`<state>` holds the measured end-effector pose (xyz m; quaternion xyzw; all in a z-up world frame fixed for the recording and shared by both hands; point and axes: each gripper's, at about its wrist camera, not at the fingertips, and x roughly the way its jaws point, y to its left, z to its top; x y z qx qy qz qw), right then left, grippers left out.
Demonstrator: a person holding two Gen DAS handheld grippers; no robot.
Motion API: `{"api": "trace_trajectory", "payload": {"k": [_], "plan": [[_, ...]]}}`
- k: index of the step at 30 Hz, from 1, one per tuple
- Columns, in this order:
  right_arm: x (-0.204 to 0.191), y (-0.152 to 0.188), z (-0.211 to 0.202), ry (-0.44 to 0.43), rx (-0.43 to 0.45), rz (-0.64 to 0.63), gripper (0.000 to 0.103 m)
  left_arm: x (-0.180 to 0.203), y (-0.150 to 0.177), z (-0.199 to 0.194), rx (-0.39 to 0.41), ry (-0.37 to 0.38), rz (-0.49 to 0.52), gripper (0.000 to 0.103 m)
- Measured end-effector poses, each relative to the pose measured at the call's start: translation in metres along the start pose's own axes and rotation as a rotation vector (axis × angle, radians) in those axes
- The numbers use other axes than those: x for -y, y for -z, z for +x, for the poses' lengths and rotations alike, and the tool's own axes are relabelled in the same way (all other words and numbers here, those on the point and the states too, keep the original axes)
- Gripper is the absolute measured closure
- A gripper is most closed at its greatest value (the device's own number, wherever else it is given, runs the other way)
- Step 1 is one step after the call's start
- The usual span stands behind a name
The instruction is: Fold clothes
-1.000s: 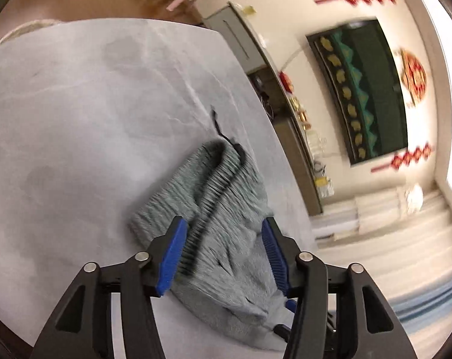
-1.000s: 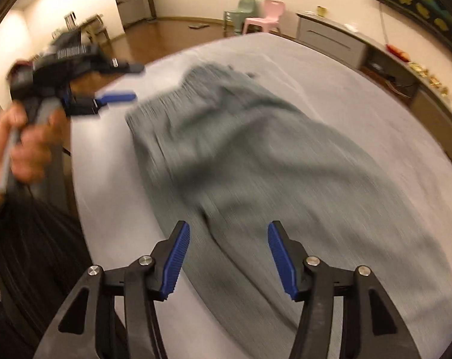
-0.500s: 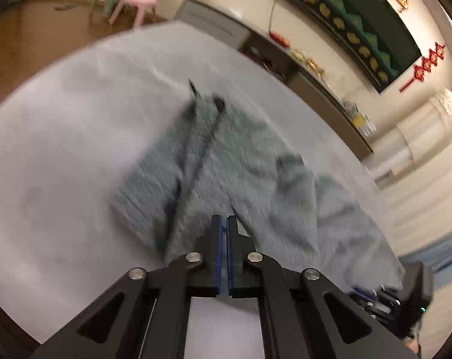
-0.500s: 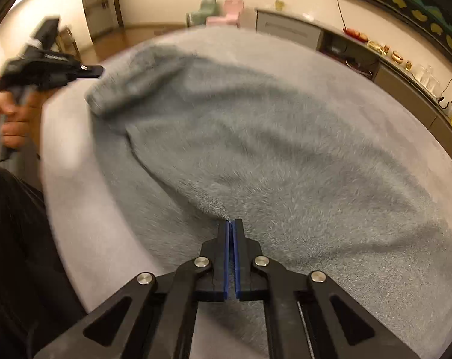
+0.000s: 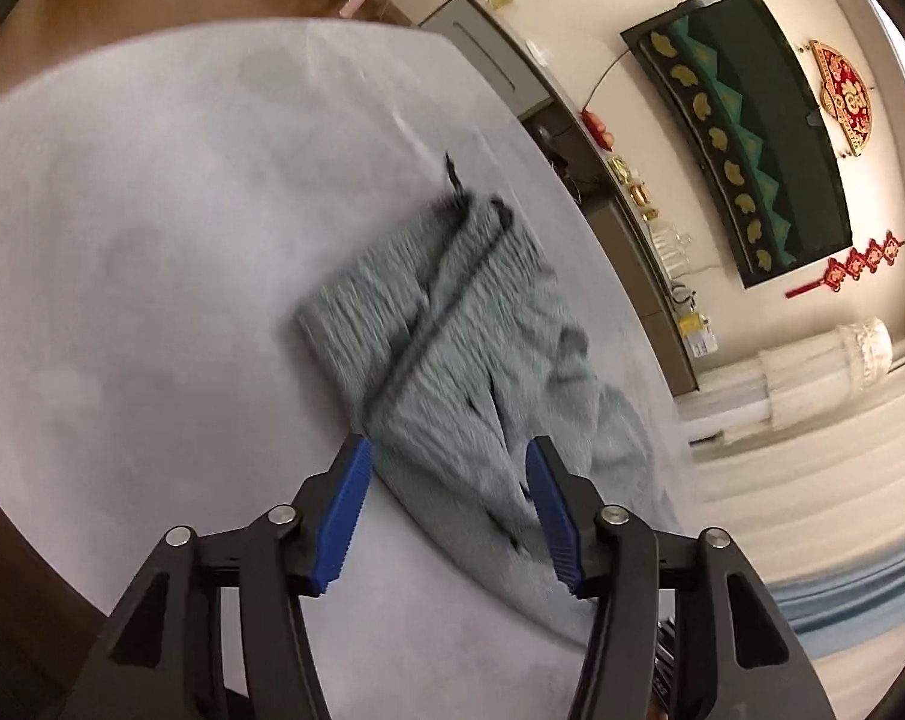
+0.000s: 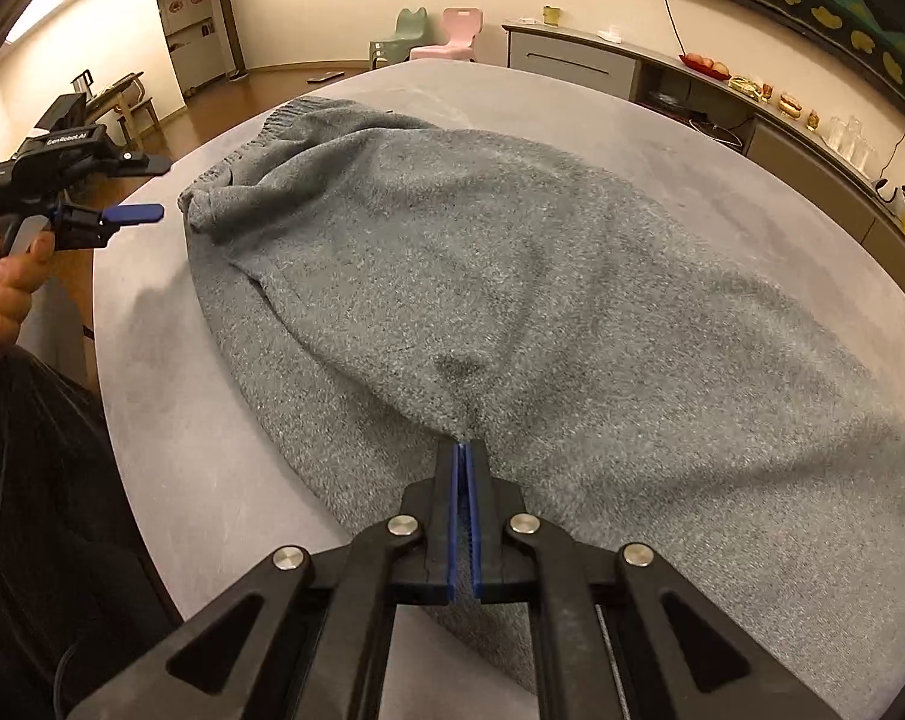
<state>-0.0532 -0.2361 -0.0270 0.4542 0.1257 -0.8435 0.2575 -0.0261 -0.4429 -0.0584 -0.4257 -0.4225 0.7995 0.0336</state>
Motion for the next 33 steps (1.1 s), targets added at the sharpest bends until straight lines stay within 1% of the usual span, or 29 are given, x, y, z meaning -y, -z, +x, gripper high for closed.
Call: {"api": "trace_trajectory", "payload": {"k": [2, 4, 6, 9, 11, 13, 15, 16, 17, 18, 19, 21, 22, 23, 24, 25, 28, 29, 31, 33], "plan": [[0.001, -0.001, 0.001, 0.002, 0.006, 0.003, 0.099, 0.007, 0.004, 0.008, -0.028, -0.02, 0.026, 0.048], [0.0, 0.0, 0.002, -0.003, 0.011, 0.007, 0.099, 0.016, 0.005, 0.016, -0.037, -0.035, 0.051, 0.048], [-0.001, 0.008, -0.002, -0.012, 0.009, 0.014, 0.099, 0.02, 0.004, 0.026, -0.045, -0.04, 0.057, 0.048], [-0.001, 0.01, -0.001, -0.016, 0.014, 0.02, 0.099, 0.014, -0.002, 0.041, -0.06, -0.056, -0.006, 0.049], [-0.001, 0.011, -0.002, -0.021, 0.017, 0.022, 0.099, 0.009, -0.004, 0.043, -0.056, -0.048, -0.045, 0.049], [-0.001, 0.013, -0.003, -0.029, 0.018, 0.021, 0.1, 0.007, -0.003, 0.04, -0.047, -0.036, -0.056, 0.049], [-0.004, 0.014, -0.002, -0.03, 0.015, 0.004, 0.1, 0.008, -0.003, 0.042, -0.036, -0.038, -0.039, 0.051], [-0.006, 0.014, -0.002, -0.029, 0.017, -0.004, 0.1, 0.012, -0.003, 0.042, -0.019, -0.048, -0.001, 0.082], [-0.008, 0.014, -0.005, -0.021, 0.03, -0.017, 0.1, 0.02, -0.005, 0.04, 0.002, -0.069, 0.066, 0.102], [-0.01, 0.014, -0.009, -0.014, 0.044, -0.029, 0.1, 0.028, -0.009, 0.035, 0.027, -0.073, 0.114, 0.101], [-0.015, 0.014, -0.017, -0.014, 0.065, -0.052, 0.1, 0.028, -0.012, 0.022, 0.075, -0.056, 0.116, 0.102], [-0.024, 0.015, -0.029, -0.005, 0.076, -0.105, 0.1, 0.029, -0.019, -0.004, 0.172, -0.023, 0.118, 0.102], [-0.026, 0.017, -0.03, -0.014, 0.067, -0.124, 0.1, 0.023, -0.023, -0.011, 0.198, -0.013, 0.089, 0.102], [-0.028, 0.019, -0.028, -0.028, 0.051, -0.138, 0.1, 0.005, -0.026, -0.009, 0.177, -0.024, 0.013, 0.102], [-0.029, 0.023, -0.022, -0.04, 0.03, -0.149, 0.1, -0.007, -0.027, -0.003, 0.151, -0.055, -0.03, 0.102], [-0.029, 0.026, -0.016, -0.051, 0.008, -0.16, 0.1, -0.011, -0.026, 0.001, 0.135, -0.088, -0.034, 0.102], [-0.031, 0.033, -0.008, -0.073, -0.003, -0.171, 0.1, -0.023, -0.024, 0.011, 0.095, -0.18, -0.042, 0.102], [-0.031, 0.033, -0.009, -0.077, -0.01, -0.166, 0.1, -0.023, -0.023, 0.01, 0.098, -0.195, -0.04, 0.102], [-0.037, 0.038, -0.013, -0.06, -0.014, -0.198, 0.1, -0.023, -0.023, 0.008, 0.105, -0.231, -0.028, 0.102], [-0.042, 0.043, -0.021, -0.069, -0.016, -0.228, 0.102, -0.015, -0.023, 0.009, 0.115, -0.289, 0.025, 0.102]]}}
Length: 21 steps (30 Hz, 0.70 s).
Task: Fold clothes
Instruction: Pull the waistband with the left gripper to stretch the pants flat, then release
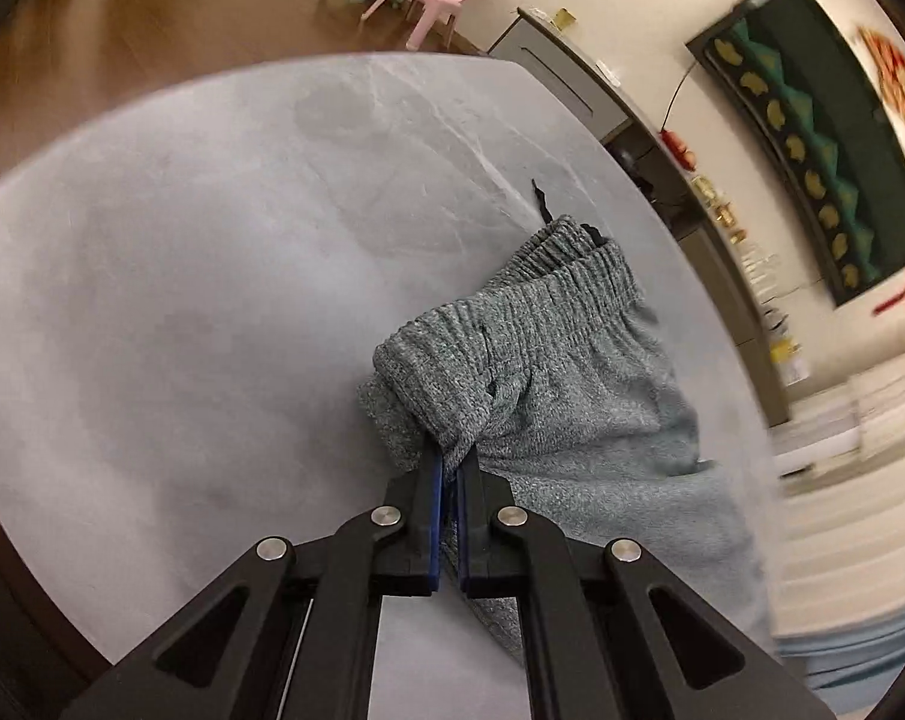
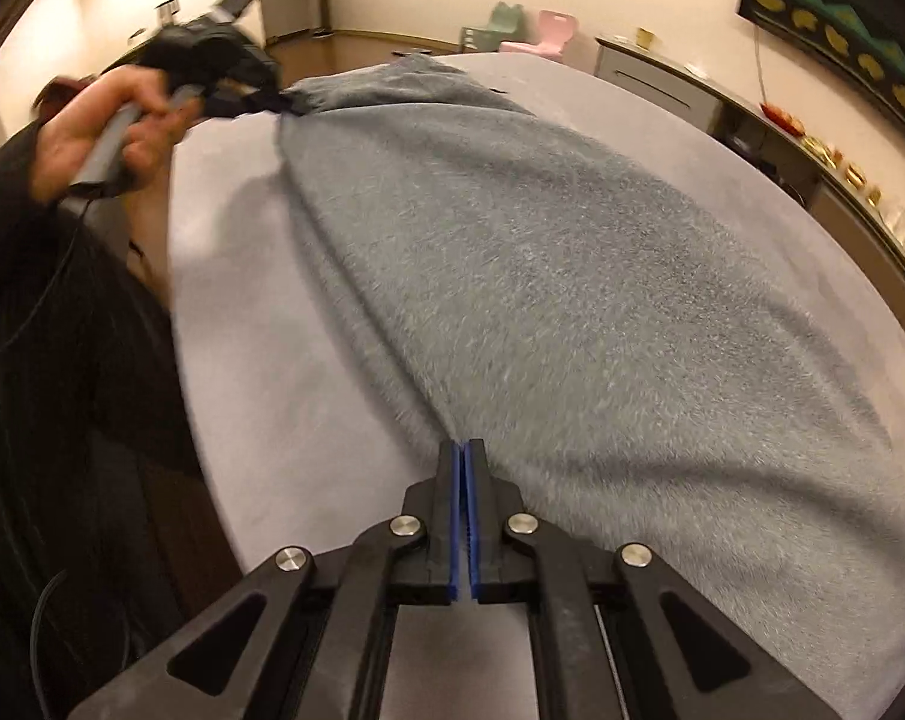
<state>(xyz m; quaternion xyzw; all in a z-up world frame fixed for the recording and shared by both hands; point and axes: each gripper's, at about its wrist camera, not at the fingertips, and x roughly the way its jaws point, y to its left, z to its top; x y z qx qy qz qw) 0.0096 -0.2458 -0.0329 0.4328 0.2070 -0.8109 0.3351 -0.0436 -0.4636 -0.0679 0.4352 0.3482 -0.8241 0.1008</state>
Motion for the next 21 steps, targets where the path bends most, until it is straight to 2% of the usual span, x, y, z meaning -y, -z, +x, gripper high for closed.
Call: {"api": "trace_trajectory", "payload": {"k": [4, 6, 8, 10, 12, 13, 15, 16, 18, 19, 21], "plan": [[-0.002, 0.013, -0.004, -0.034, -0.047, -0.041, 0.102, 0.016, 0.002, 0.002, -0.033, -0.108, 0.105, 0.097], [0.011, 0.012, -0.021, -0.029, -0.009, -0.044, 0.1, 0.025, 0.007, -0.014, -0.016, -0.137, 0.152, 0.095], [0.043, 0.005, -0.046, -0.026, 0.055, 0.03, 0.09, 0.032, 0.012, -0.046, 0.087, -0.168, 0.181, 0.089], [0.081, -0.004, -0.059, 0.034, 0.091, 0.111, 0.063, 0.041, 0.01, -0.076, 0.199, -0.186, 0.191, 0.086], [0.13, -0.012, -0.05, 0.12, 0.072, 0.21, 0.058, 0.061, -0.001, -0.085, 0.225, -0.15, 0.241, 0.085], [0.155, -0.017, -0.045, 0.164, 0.061, 0.26, 0.058, 0.078, -0.009, -0.072, 0.175, -0.111, 0.29, 0.082], [0.19, -0.015, -0.029, 0.222, 0.016, 0.339, 0.058, 0.115, -0.022, -0.025, 0.025, -0.05, 0.419, 0.081], [0.208, -0.014, -0.02, 0.25, -0.007, 0.379, 0.058, 0.127, -0.026, -0.001, -0.021, -0.064, 0.464, 0.081], [0.233, 0.005, -0.009, 0.284, -0.082, 0.433, 0.058, 0.14, -0.033, 0.045, -0.074, -0.155, 0.511, 0.081], [0.246, 0.015, -0.003, 0.3, -0.12, 0.46, 0.059, 0.142, -0.038, 0.066, -0.1, -0.189, 0.518, 0.081], [0.259, 0.043, -0.012, 0.303, -0.133, 0.51, 0.056, 0.129, -0.052, 0.094, -0.15, -0.215, 0.472, 0.085]]}}
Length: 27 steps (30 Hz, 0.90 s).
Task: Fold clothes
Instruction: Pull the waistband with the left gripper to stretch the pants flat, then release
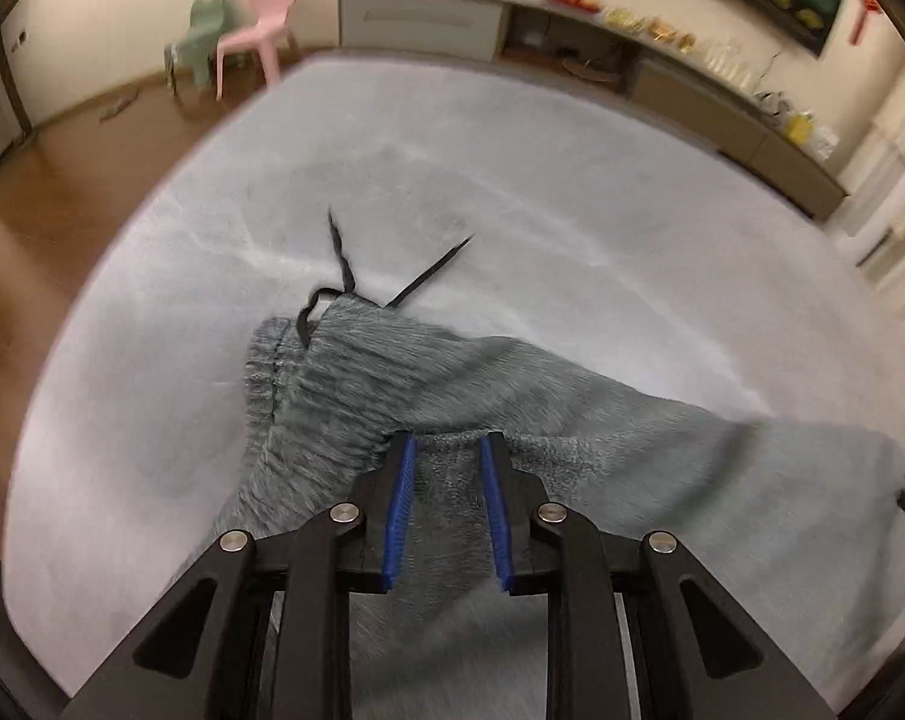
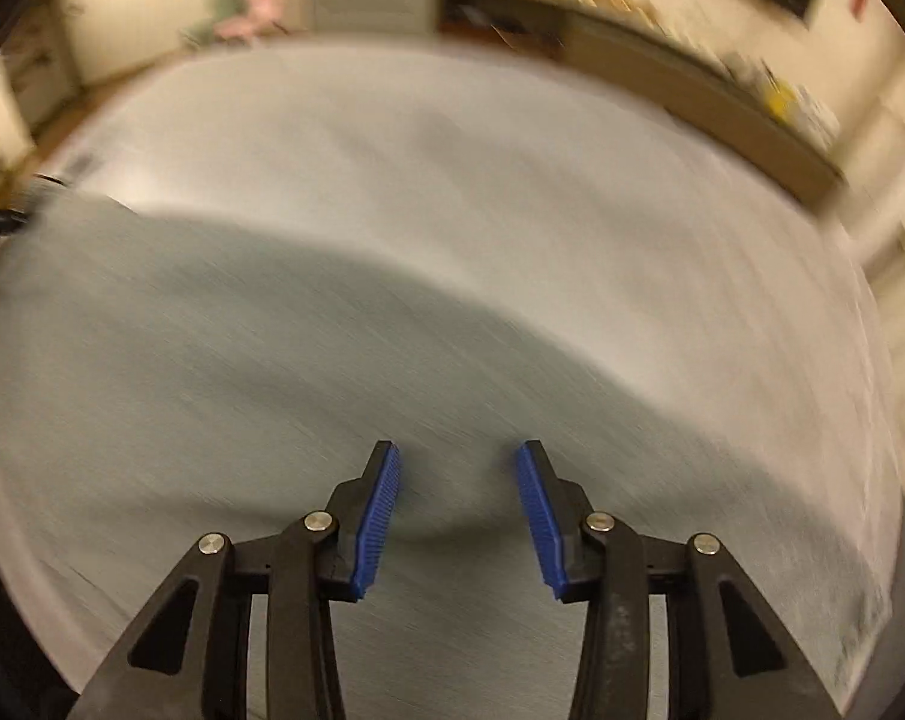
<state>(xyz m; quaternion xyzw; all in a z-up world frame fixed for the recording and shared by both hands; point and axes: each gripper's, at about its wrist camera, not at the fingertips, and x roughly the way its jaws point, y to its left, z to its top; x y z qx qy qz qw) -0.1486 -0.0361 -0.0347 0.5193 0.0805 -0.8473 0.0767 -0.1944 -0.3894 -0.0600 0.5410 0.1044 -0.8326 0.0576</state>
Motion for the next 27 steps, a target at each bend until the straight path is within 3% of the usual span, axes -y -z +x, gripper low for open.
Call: {"api": "trace_trajectory", "payload": {"k": [1, 2, 6, 9, 12, 15, 17, 19, 21, 22, 27], "plan": [[0.013, 0.009, 0.0, 0.001, -0.009, 0.024, 0.056, -0.012, -0.006, 0.007, -0.017, 0.006, -0.04, 0.097], [0.026, 0.019, 0.0, 0.003, -0.018, 0.047, 0.056, -0.024, -0.013, 0.008, -0.015, 0.01, -0.084, 0.102], [0.063, 0.05, -0.01, -0.033, -0.004, 0.113, 0.055, -0.055, -0.028, 0.012, 0.0, 0.077, -0.229, 0.1], [0.087, 0.063, -0.042, -0.009, 0.089, 0.184, 0.055, -0.039, -0.028, -0.001, 0.011, 0.029, -0.185, 0.099], [0.131, 0.081, -0.089, 0.026, 0.212, 0.344, 0.054, -0.005, -0.014, -0.038, 0.096, 0.048, -0.064, 0.089], [0.178, 0.109, -0.093, 0.131, 0.132, 0.466, 0.054, 0.025, 0.005, -0.042, 0.072, 0.075, 0.073, 0.087], [0.21, 0.14, -0.079, 0.176, -0.013, 0.572, 0.054, 0.03, 0.017, -0.021, -0.003, 0.032, 0.11, 0.087], [0.225, 0.155, -0.079, 0.197, -0.04, 0.563, 0.083, 0.023, 0.02, -0.006, -0.027, -0.012, 0.117, 0.086], [0.235, 0.156, -0.081, 0.198, -0.009, 0.536, 0.095, 0.011, 0.019, -0.007, 0.005, -0.05, 0.087, 0.088], [0.239, 0.154, -0.078, 0.206, 0.006, 0.512, 0.099, 0.004, 0.019, -0.008, 0.016, -0.076, 0.067, 0.095], [0.236, 0.152, -0.086, 0.374, 0.026, 0.344, 0.095, 0.012, 0.024, -0.016, 0.025, -0.198, 0.051, 0.096]]}}
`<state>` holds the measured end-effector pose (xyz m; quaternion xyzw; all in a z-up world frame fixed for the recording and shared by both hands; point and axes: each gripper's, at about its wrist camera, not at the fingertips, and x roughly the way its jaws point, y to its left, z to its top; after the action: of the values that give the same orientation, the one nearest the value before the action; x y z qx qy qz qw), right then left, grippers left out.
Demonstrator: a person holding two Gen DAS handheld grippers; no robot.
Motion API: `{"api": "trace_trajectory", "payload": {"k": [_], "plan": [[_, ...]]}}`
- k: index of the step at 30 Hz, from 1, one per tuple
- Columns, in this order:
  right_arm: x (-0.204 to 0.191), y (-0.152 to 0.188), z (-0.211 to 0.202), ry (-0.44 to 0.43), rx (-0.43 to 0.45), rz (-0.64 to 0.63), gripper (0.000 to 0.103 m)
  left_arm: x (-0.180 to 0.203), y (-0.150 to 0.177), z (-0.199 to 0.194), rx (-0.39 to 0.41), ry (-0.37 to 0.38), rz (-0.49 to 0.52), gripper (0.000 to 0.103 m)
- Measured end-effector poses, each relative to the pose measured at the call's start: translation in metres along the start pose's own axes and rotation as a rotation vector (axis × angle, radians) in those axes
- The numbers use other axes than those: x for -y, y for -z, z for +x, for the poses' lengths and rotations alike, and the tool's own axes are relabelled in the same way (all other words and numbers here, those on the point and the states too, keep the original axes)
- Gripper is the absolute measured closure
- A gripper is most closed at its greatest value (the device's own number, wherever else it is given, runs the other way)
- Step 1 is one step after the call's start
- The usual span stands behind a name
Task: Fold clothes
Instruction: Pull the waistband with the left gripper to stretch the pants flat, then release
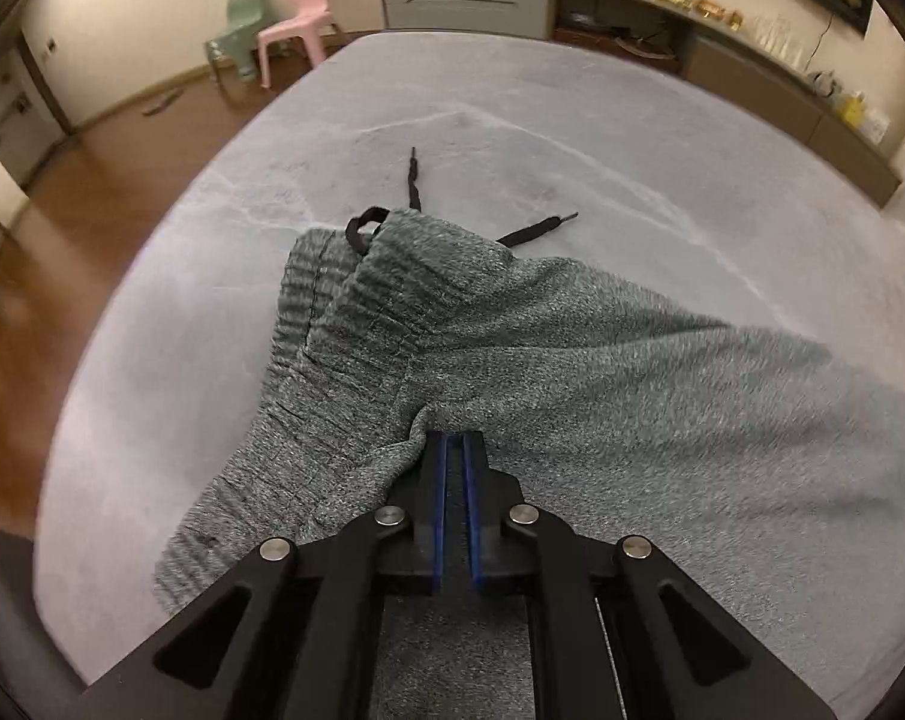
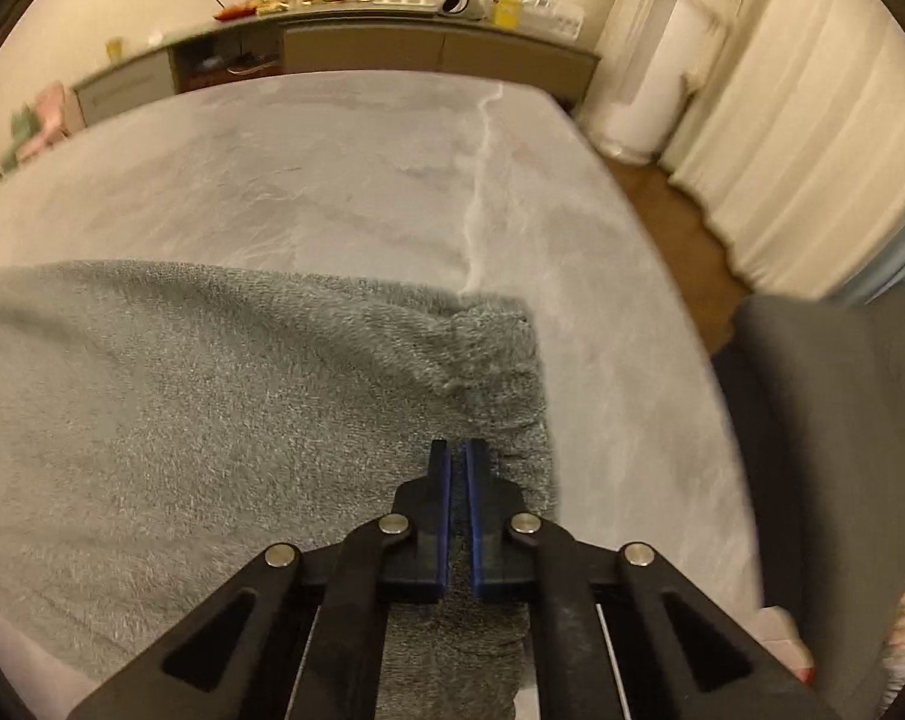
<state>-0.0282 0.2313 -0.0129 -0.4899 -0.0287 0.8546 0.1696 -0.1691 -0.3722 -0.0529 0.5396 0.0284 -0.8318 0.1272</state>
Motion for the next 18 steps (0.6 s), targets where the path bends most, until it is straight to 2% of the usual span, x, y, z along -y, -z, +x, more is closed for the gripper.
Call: {"api": "trace_trajectory", "payload": {"k": [1, 2, 3, 4, 6, 8, 10, 12, 13, 15, 18], "plan": [[-0.005, -0.001, -0.017, 0.004, 0.052, -0.009, 0.092, 0.006, 0.005, -0.01, 0.015, -0.009, 0.013, 0.095], [-0.011, -0.001, -0.034, 0.006, 0.106, -0.018, 0.087, 0.012, 0.011, -0.027, 0.047, 0.02, 0.028, 0.094], [-0.023, 0.001, -0.049, -0.052, 0.146, -0.013, 0.074, 0.022, 0.021, -0.046, 0.077, 0.082, 0.049, 0.09], [-0.035, 0.004, -0.065, -0.113, 0.185, -0.008, 0.064, 0.031, 0.032, -0.059, 0.089, 0.147, 0.073, 0.088], [-0.081, 0.011, -0.083, -0.34, 0.191, -0.036, 0.063, 0.06, 0.054, -0.075, 0.073, 0.297, 0.132, 0.088], [-0.146, 0.018, -0.09, -0.486, 0.147, -0.142, 0.063, 0.096, 0.075, -0.08, 0.037, 0.406, 0.203, 0.088], [-0.199, 0.025, -0.089, -0.53, 0.113, -0.242, 0.063, 0.129, 0.093, -0.085, 0.012, 0.446, 0.285, 0.088], [-0.237, 0.039, -0.079, -0.516, 0.055, -0.329, 0.061, 0.147, 0.109, -0.085, 0.011, 0.423, 0.342, 0.088], [-0.242, 0.048, -0.088, -0.478, 0.088, -0.36, 0.061, 0.153, 0.116, -0.085, 0.015, 0.406, 0.362, 0.088], [-0.24, 0.058, -0.099, -0.428, 0.074, -0.442, 0.062, 0.157, 0.13, -0.089, 0.022, 0.378, 0.412, 0.087], [-0.222, 0.065, -0.104, -0.437, 0.044, -0.454, 0.059, 0.151, 0.144, -0.096, -0.003, 0.412, 0.43, 0.087]]}}
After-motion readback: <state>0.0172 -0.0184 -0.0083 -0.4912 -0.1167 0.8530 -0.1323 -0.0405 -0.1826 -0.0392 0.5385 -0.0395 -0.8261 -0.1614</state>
